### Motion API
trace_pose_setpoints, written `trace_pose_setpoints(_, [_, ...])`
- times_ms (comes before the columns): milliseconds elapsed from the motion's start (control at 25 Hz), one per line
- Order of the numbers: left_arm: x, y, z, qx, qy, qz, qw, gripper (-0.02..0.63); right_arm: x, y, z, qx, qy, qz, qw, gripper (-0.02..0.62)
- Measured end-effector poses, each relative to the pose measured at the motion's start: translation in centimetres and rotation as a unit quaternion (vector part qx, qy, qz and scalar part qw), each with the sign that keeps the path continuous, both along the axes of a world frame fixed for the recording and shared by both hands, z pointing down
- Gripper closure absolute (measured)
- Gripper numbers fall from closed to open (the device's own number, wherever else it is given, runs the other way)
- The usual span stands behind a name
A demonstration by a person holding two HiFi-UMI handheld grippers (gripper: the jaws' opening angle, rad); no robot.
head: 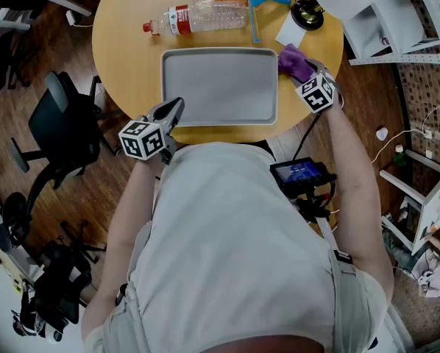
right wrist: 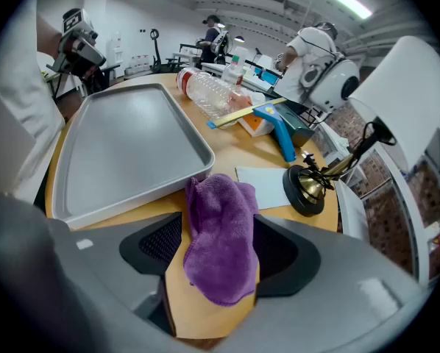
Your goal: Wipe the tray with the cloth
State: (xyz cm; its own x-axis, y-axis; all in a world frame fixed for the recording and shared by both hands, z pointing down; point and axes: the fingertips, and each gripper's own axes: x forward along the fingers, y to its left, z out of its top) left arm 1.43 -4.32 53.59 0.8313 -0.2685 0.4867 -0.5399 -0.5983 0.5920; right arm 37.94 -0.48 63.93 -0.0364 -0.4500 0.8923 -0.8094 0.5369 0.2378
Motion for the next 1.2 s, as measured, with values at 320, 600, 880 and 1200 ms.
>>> trace_pose_setpoints(320, [-0.3, -0.7, -0.3, -0.004, -0.008, -0.018, 0.9998, 0.606, -0.4, 0.0, 3.1, -0.071, 0.017, -0.054, 0.996, 0.334])
trace_pose_setpoints(600, [-0.6, -1.4, 0.6, -0.009, -0.006, -0.032, 0.9994, 0.606, 1.2, -1.0, 3.8, -0.069, 0.016, -0.045, 0.996, 0.498])
trace_pose_setpoints(880, [-1.8, -1.6, 0.3, -0.005, 0.014, -0.035, 0.9993, 0.606, -0.3, -1.9, -2.3, -0.008, 0.026, -0.032, 0.999, 0.514])
trace_pose_setpoints(1200, [-2.7, -1.8, 0.2, 0.001, 0.031, -0.033, 0.9990, 0.606, -8.8, -4.3, -7.8, 0.056, 0.029, -0.154, 0.986, 0.512])
